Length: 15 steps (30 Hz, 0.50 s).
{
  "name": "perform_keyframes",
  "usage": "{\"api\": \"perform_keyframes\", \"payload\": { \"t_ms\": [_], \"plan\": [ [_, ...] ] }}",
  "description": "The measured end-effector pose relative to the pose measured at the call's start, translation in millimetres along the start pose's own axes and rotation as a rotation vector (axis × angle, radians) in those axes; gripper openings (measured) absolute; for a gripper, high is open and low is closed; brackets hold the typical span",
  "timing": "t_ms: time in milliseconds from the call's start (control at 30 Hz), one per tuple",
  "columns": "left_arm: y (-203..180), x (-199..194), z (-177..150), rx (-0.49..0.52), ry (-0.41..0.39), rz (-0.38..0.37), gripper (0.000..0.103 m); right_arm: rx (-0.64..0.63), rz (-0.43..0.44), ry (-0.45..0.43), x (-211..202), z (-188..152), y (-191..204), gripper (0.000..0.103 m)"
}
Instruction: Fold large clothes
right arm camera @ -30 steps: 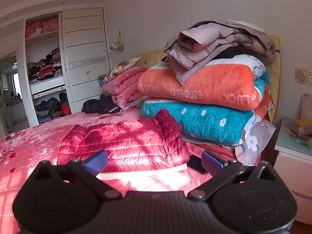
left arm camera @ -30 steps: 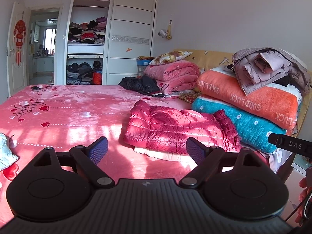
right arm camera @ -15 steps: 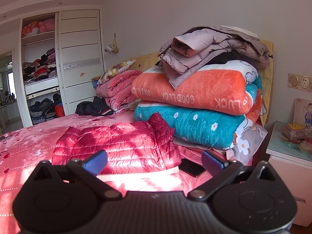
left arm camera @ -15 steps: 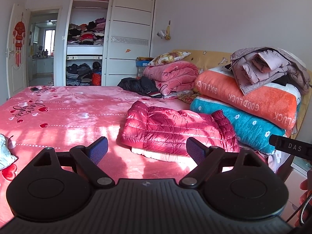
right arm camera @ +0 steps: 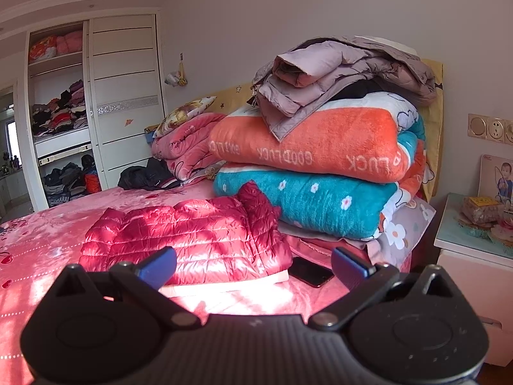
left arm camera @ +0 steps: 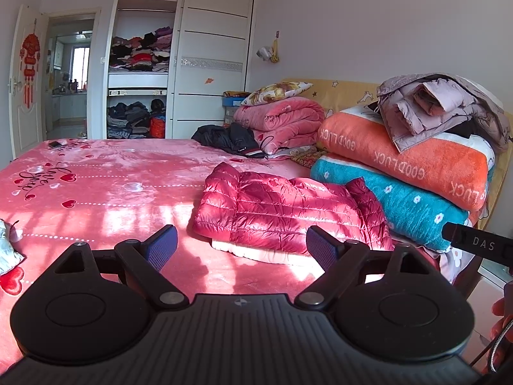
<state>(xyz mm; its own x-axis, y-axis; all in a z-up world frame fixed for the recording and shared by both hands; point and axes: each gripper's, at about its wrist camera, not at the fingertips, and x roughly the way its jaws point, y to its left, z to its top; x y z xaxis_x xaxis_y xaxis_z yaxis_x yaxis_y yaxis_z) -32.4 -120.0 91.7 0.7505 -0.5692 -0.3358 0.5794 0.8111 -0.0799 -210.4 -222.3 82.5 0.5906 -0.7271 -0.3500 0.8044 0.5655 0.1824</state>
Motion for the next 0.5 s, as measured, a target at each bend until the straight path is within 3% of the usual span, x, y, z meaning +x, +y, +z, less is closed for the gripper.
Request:
{"api": "perform_keyframes", "payload": {
  "t_ms": [500],
  "plan": [
    [5.6,-7.7,-4.6,0.032,0.022,-0.040,0.103,0.013,-0.010,0.005,4.3,-3.5,-6.6,0.102]
  ]
}}
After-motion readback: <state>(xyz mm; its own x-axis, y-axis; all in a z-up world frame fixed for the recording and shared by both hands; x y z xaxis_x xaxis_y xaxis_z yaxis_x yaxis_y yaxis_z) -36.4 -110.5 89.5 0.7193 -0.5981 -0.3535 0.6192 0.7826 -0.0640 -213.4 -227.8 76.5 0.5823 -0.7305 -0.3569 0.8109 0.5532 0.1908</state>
